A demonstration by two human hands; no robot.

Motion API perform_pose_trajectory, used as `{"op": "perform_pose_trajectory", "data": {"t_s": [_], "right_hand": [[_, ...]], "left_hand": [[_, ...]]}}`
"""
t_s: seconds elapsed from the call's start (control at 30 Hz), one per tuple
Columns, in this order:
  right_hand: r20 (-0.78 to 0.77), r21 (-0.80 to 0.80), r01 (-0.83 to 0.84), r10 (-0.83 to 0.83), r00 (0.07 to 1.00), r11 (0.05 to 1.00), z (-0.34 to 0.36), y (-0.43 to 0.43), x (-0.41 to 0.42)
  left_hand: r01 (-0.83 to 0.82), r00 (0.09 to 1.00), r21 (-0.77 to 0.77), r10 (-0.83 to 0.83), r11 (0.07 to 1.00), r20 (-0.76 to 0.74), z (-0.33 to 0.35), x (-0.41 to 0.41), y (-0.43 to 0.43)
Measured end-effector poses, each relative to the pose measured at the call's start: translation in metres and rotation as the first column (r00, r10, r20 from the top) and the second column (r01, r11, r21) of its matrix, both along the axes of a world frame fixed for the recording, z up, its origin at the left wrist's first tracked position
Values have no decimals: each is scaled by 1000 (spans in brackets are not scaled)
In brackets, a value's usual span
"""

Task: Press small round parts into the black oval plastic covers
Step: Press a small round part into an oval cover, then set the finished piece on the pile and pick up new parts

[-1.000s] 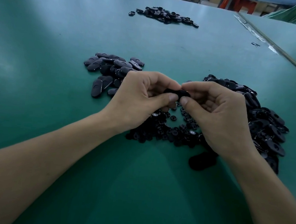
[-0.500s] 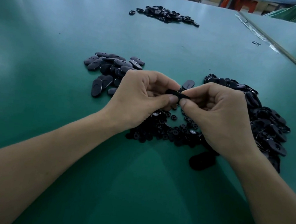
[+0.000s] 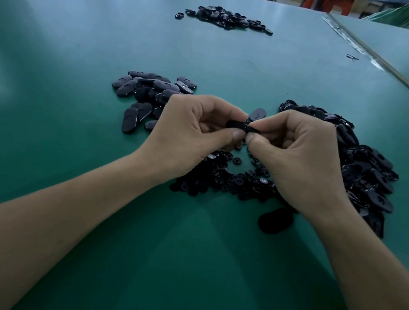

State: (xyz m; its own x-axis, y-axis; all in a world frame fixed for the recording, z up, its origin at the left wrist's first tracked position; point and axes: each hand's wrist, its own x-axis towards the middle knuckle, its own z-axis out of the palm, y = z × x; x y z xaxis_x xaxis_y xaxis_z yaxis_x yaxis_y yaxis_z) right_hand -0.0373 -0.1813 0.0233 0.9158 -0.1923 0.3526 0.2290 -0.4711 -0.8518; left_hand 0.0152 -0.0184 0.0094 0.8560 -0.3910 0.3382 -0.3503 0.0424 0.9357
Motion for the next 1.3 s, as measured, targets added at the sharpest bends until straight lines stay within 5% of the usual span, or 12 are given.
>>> {"op": "perform_pose_trajectory", "data": {"t_s": [0.27,0.37,0.47,0.6,0.9,1.1,1.3], "right_hand": [[11,-22,-30,31,999,999,2,-1,-2],[41,-136,81,-76,996,987,1,-4,-2],[36,-488,288,-311,950,824,1,-16,-1],[-125,-786,253,-546,828,564,-1,-28,-6],[-168,-751,241,-531,830,615,3,-31,-7],[-14,-714,374,-546,838,592,2,-33,-5],[54,-684,452,-578,814,573,0,-34,-3]], "left_hand": [[-72,996,23,71,997,48,0,0,1],[-116,991,22,114,993,69,-2,0,1],[-163,981,23,160,986,105,-4,0,0],[-212,970,-5,211,977,121,-2,1,0],[-380,923,3,379,925,73,9,15,8],[-465,885,63,461,883,70,12,26,15],[-589,805,239,533,772,262,6,39,29]]}}
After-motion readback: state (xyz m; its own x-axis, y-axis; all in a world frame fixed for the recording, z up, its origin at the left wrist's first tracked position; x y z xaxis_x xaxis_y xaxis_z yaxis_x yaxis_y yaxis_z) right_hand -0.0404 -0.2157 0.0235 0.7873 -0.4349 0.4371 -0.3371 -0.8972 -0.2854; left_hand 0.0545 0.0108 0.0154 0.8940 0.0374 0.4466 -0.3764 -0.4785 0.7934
